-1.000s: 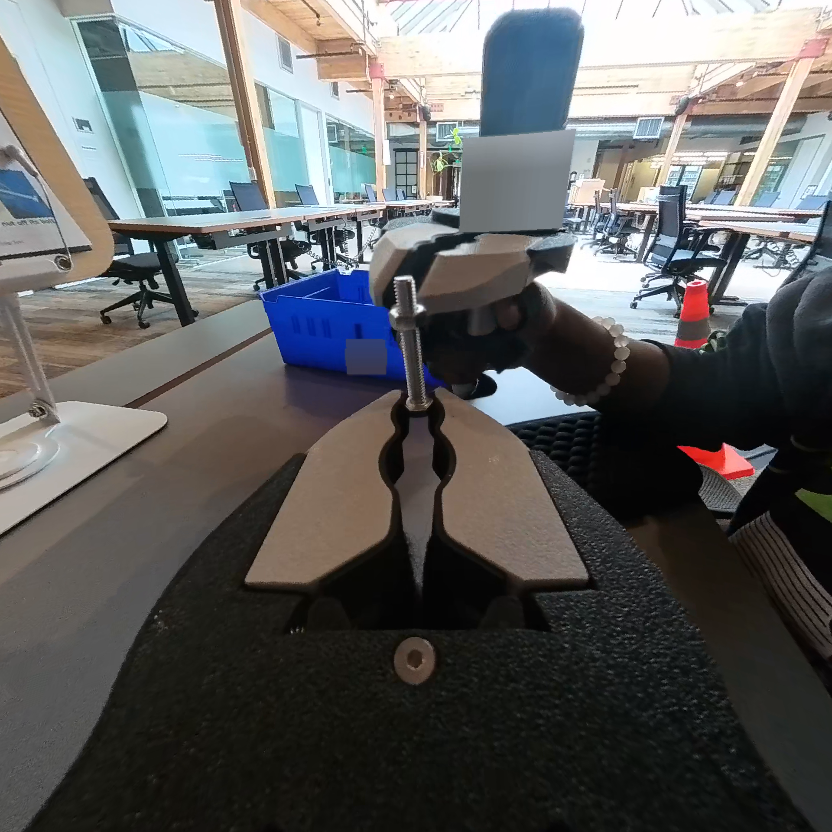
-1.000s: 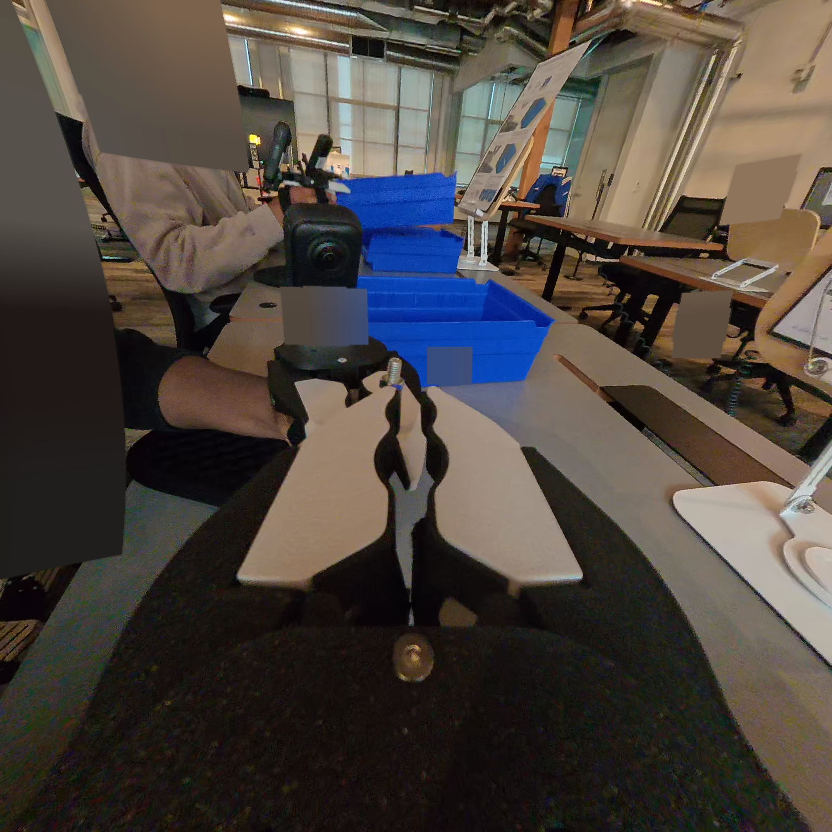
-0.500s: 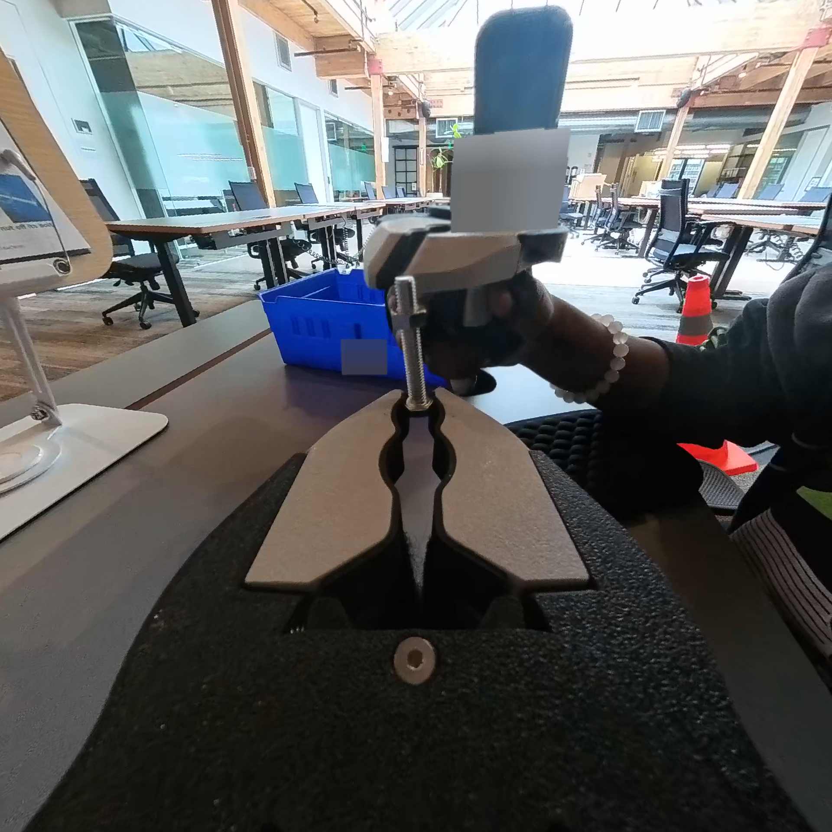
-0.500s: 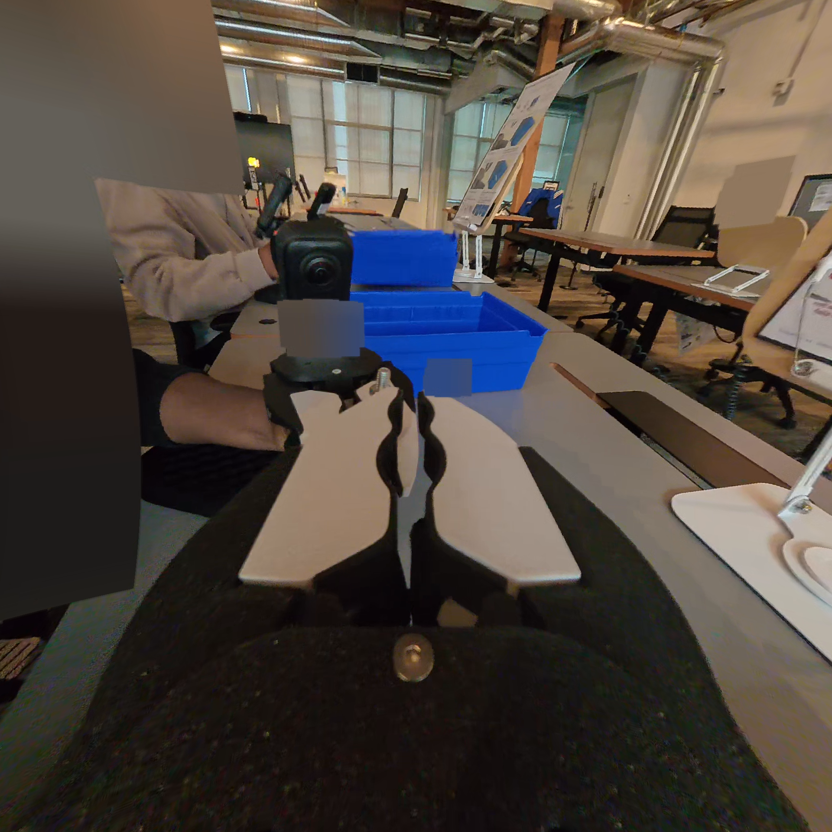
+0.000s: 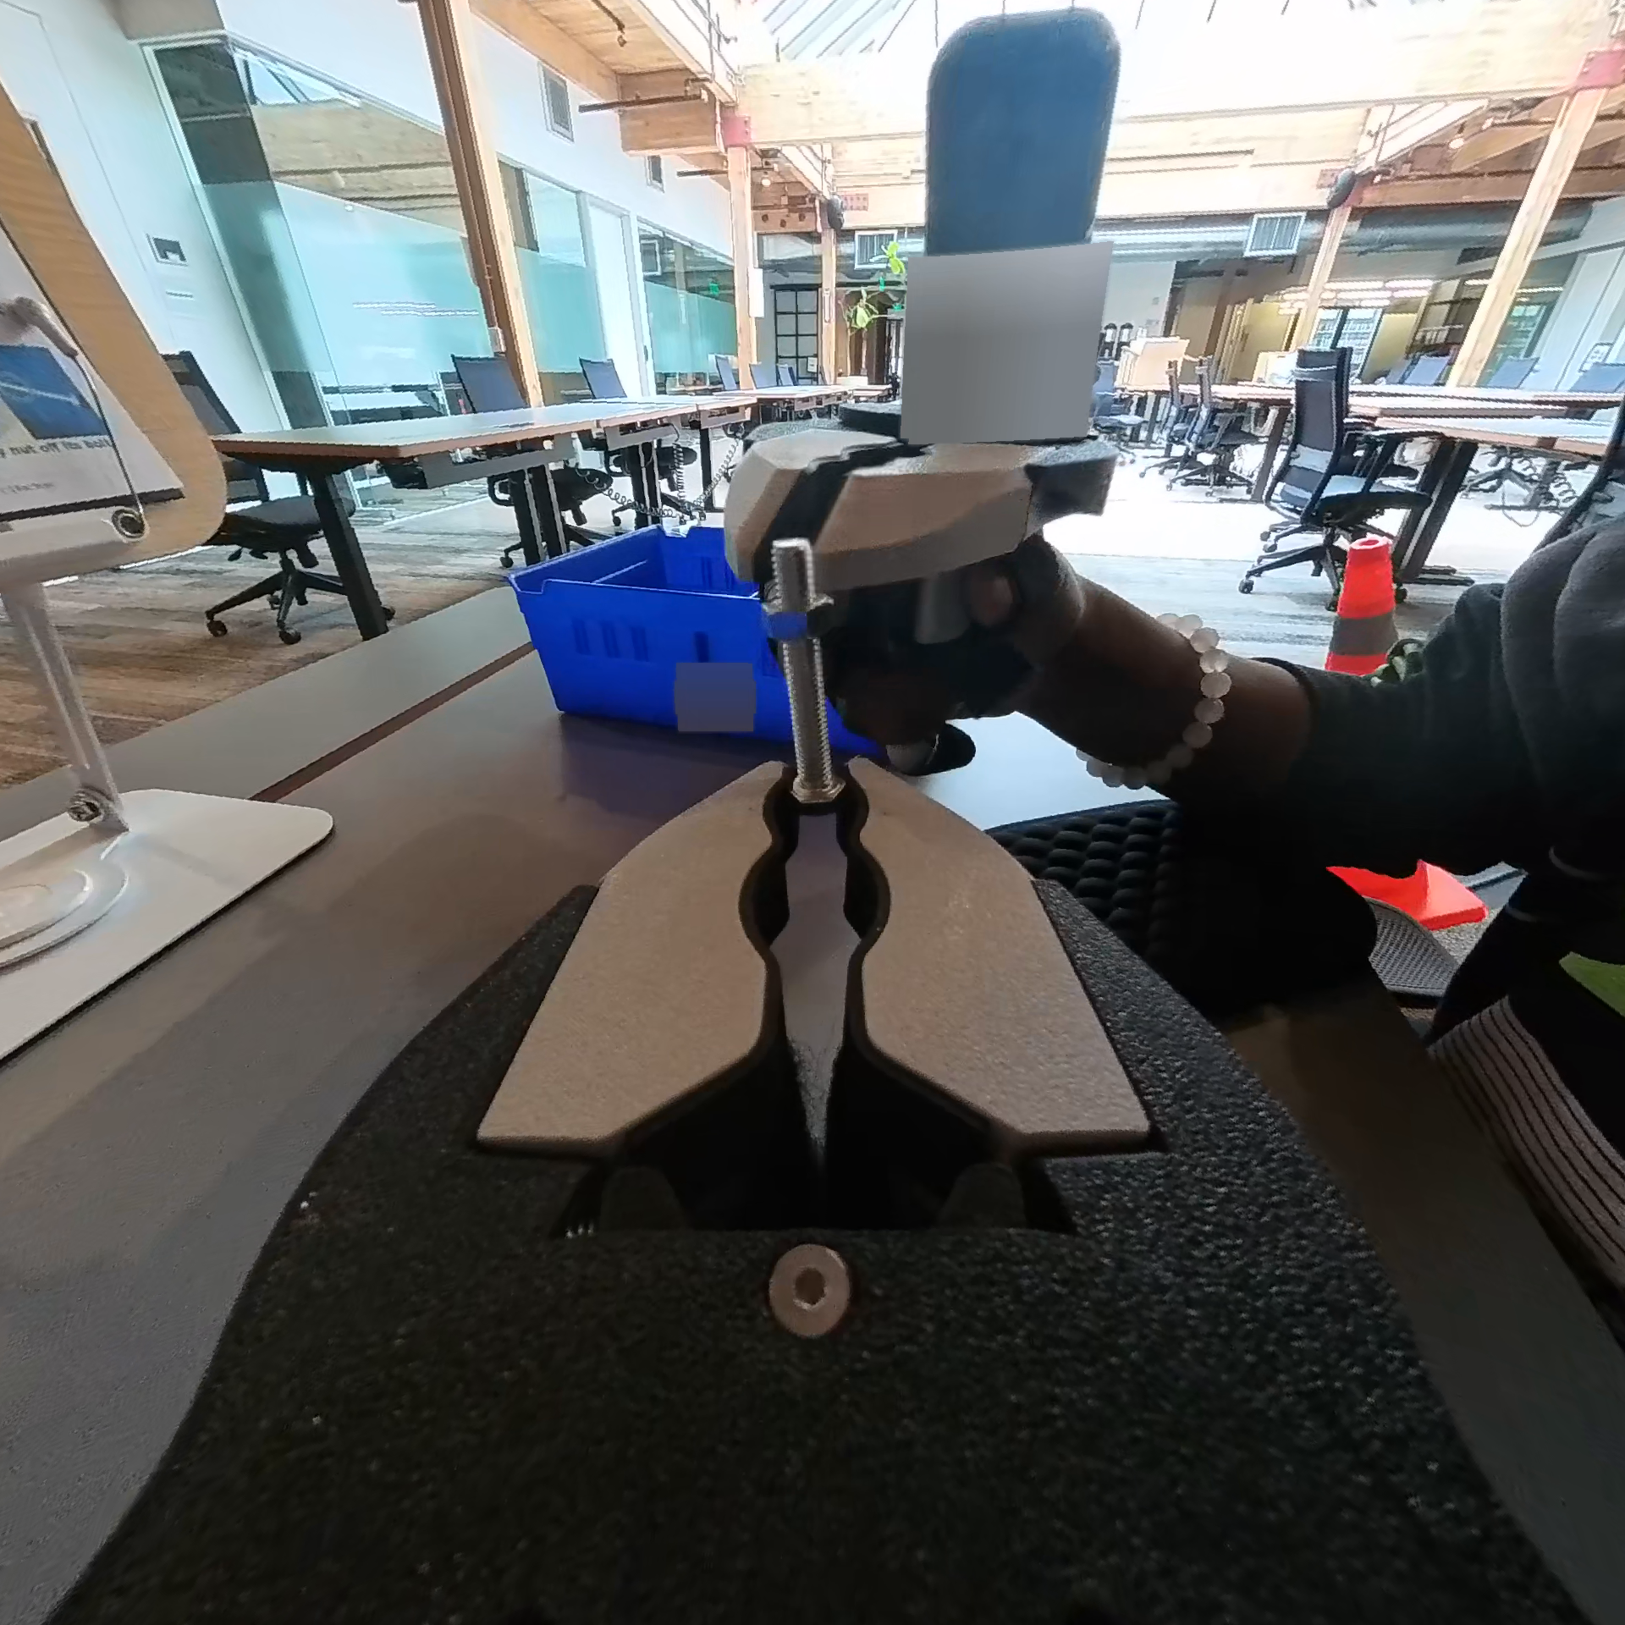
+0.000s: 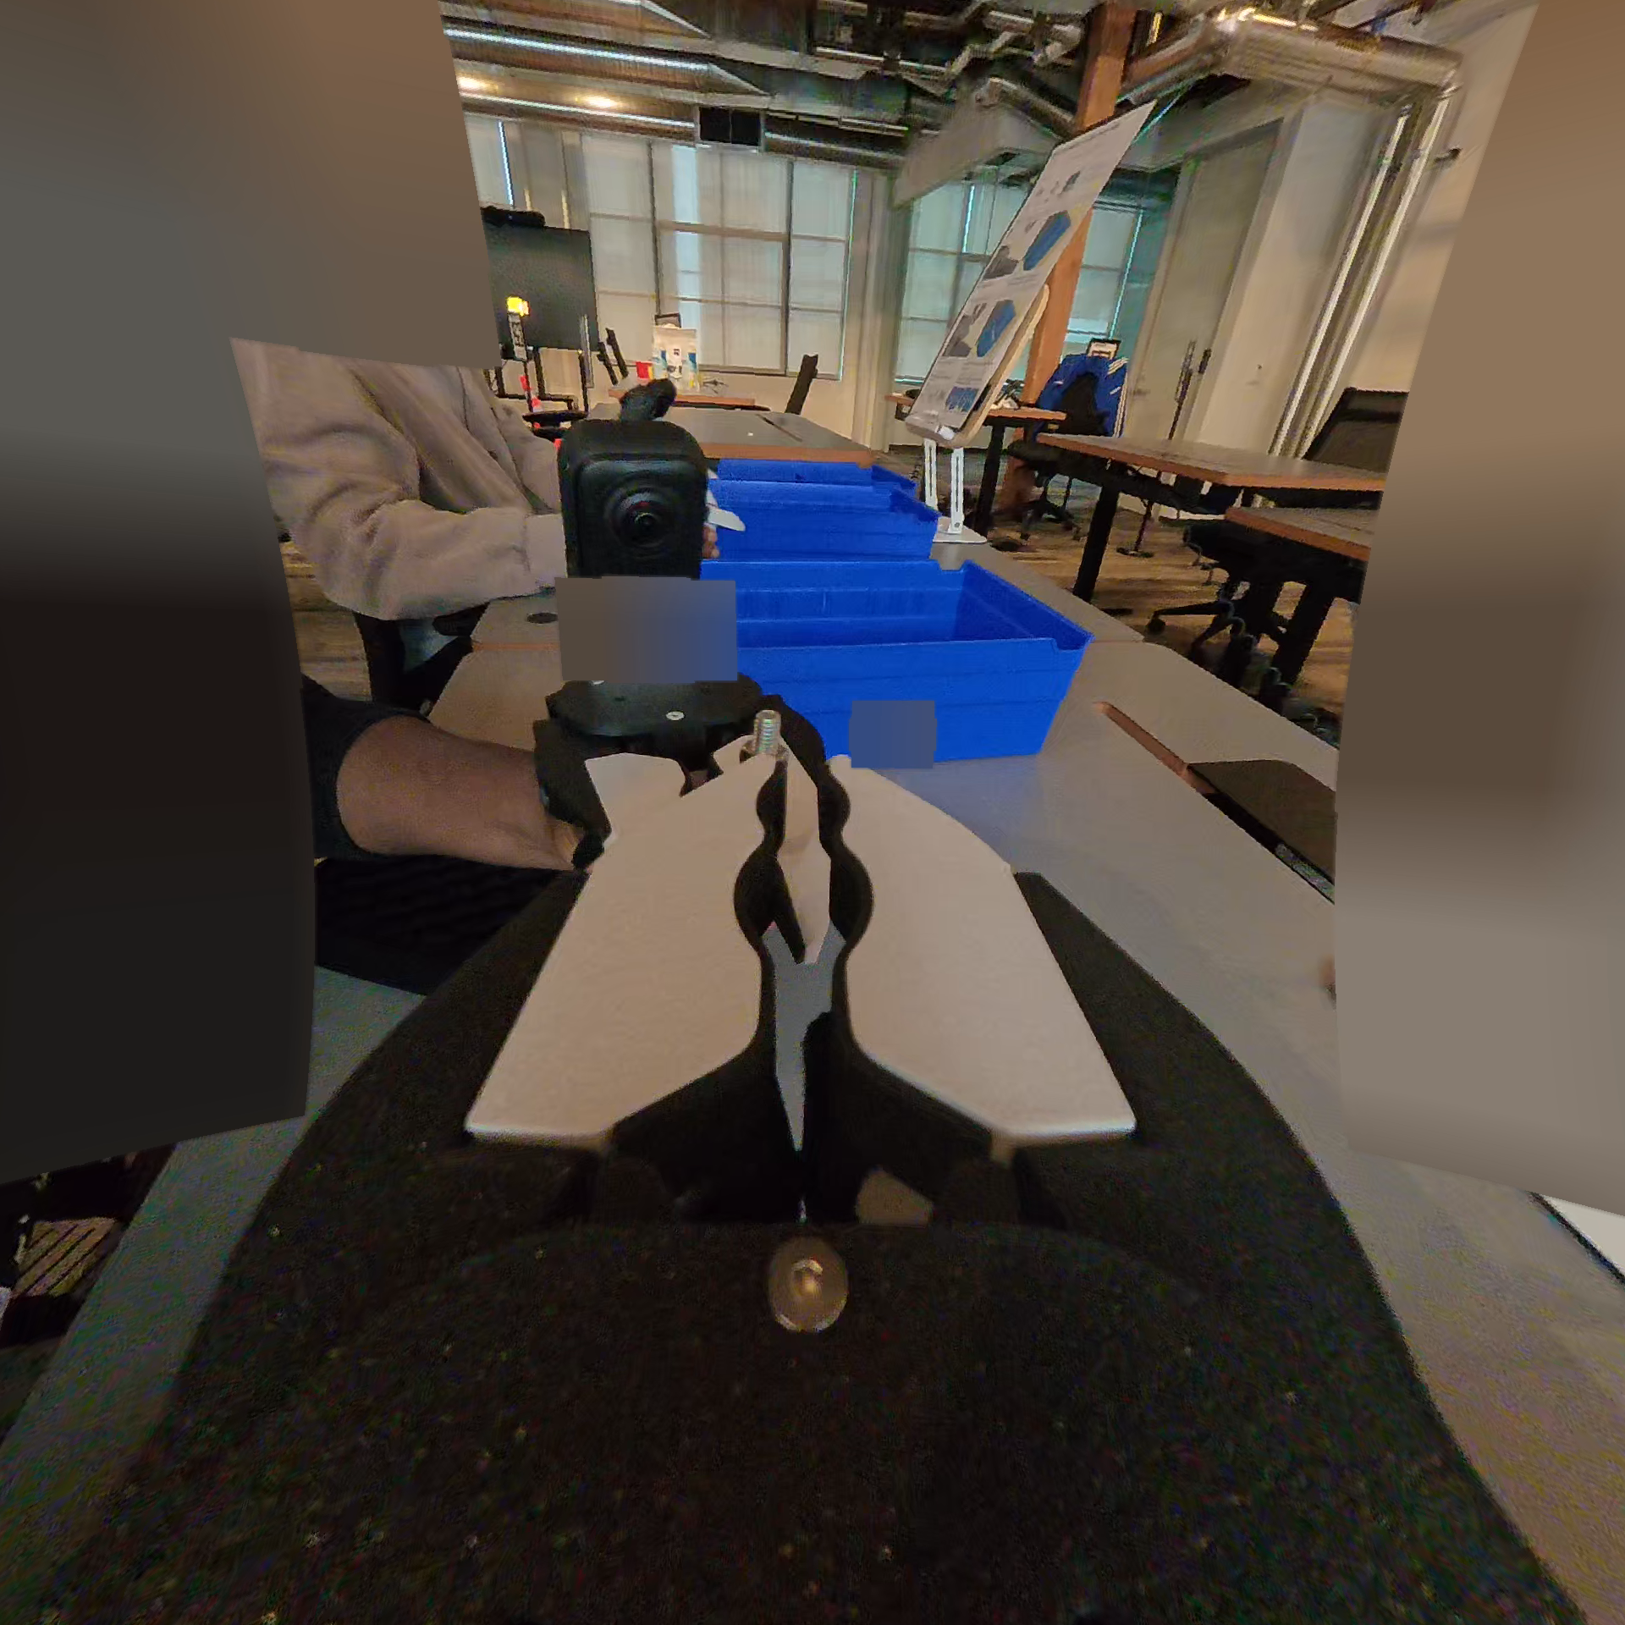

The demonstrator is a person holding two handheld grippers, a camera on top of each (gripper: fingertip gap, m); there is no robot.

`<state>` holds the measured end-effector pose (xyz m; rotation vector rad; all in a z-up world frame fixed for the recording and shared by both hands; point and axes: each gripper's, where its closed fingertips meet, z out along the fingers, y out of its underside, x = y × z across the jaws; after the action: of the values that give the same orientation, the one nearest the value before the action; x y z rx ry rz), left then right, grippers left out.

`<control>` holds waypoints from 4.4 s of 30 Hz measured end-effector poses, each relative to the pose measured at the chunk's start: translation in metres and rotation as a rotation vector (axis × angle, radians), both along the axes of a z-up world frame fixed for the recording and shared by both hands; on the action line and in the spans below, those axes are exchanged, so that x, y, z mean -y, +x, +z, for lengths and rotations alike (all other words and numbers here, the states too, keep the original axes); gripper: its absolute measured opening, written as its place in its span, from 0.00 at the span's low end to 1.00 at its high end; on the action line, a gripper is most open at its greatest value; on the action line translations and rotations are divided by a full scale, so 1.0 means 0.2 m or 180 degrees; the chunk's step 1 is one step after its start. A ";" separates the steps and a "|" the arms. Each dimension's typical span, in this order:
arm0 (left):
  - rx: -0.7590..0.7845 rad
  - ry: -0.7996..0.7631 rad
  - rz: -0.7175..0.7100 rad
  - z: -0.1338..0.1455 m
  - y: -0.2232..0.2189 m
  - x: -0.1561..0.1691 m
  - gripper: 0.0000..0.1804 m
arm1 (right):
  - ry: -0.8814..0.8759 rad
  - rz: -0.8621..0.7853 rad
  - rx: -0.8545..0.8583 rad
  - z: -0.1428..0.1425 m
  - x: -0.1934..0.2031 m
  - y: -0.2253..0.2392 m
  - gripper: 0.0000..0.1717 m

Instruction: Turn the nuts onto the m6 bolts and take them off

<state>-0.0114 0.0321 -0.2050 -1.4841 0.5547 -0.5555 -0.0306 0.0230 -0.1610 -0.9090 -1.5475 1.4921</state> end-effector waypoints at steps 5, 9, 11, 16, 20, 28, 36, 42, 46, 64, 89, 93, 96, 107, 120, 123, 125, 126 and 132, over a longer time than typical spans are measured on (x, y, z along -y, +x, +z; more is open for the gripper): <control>-0.0017 -0.0003 -0.0007 0.00 0.01 0.00 0.04 | 0.0041 0.0088 0.0057 -0.02 0.06 -0.02 0.12; -0.0003 0.0007 -0.0008 0.00 0.01 0.00 0.04 | 0.0041 0.0028 0.0040 -0.02 0.03 -0.01 0.05; 0.0002 0.0011 0.0003 0.00 0.00 0.00 0.04 | 0.0008 0.0027 0.0018 -0.01 0.01 0.00 0.03; -0.0014 0.0002 0.0002 0.00 0.01 0.00 0.04 | 0.0043 0.0075 0.0066 -0.02 0.06 -0.02 0.15; -0.0020 0.0005 -0.0009 0.00 0.01 0.00 0.04 | 0.0055 0.0031 0.0082 -0.03 0.04 -0.02 0.10; -0.0010 0.0007 0.0001 0.00 0.01 0.00 0.04 | -0.0008 0.0054 0.0063 -0.02 0.05 -0.02 0.15; -0.0005 0.0014 0.0006 0.01 0.00 0.00 0.04 | -0.0064 0.0022 0.0009 0.01 0.01 0.00 0.05; -0.0017 0.0015 -0.0007 0.00 0.01 0.00 0.04 | -0.0015 0.0022 0.0058 -0.02 0.04 -0.03 0.14; -0.0005 0.0019 0.0015 0.01 0.00 0.00 0.04 | -0.0070 -0.0010 -0.0008 0.01 0.00 0.00 0.04; -0.0026 0.0014 0.0000 0.00 0.01 0.00 0.04 | -0.0008 0.0056 0.0067 -0.02 0.06 -0.02 0.15; -0.0028 0.0022 0.0012 0.00 0.01 0.00 0.04 | -0.0026 0.0076 0.0080 -0.01 0.06 -0.02 0.19; -0.0028 0.0025 0.0004 0.00 0.01 0.00 0.04 | -0.0049 0.0025 0.0051 0.00 0.03 -0.02 0.11; -0.0012 0.0027 0.0016 0.01 0.01 0.00 0.04 | -0.0093 -0.0001 -0.0016 0.02 0.00 0.00 0.04; -0.0029 0.0025 0.0000 0.00 0.01 0.00 0.04 | -0.0091 0.0032 0.0031 0.00 0.03 -0.01 0.12; -0.0042 0.0020 -0.0007 0.00 0.02 0.01 0.04 | -0.0102 0.0087 0.0066 -0.01 0.06 -0.02 0.21; -0.0031 0.0026 0.0005 0.00 0.01 0.00 0.04 | -0.0093 0.0063 0.0020 0.01 0.04 -0.01 0.09; -0.0023 0.0029 0.0012 0.01 0.01 0.00 0.04 | -0.0110 0.0006 -0.0033 0.03 0.01 0.00 0.04; -0.0023 0.0030 0.0017 0.01 0.01 0.00 0.04 | -0.0134 0.0016 -0.0044 0.03 0.00 0.01 0.03; -0.0037 0.0022 0.0001 0.00 0.02 0.00 0.04 | -0.0105 0.0097 0.0012 0.01 0.05 -0.01 0.17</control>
<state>-0.0084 0.0313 -0.2044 -1.4816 0.5651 -0.5446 -0.0323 0.0134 -0.1590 -0.9114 -1.5499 1.5422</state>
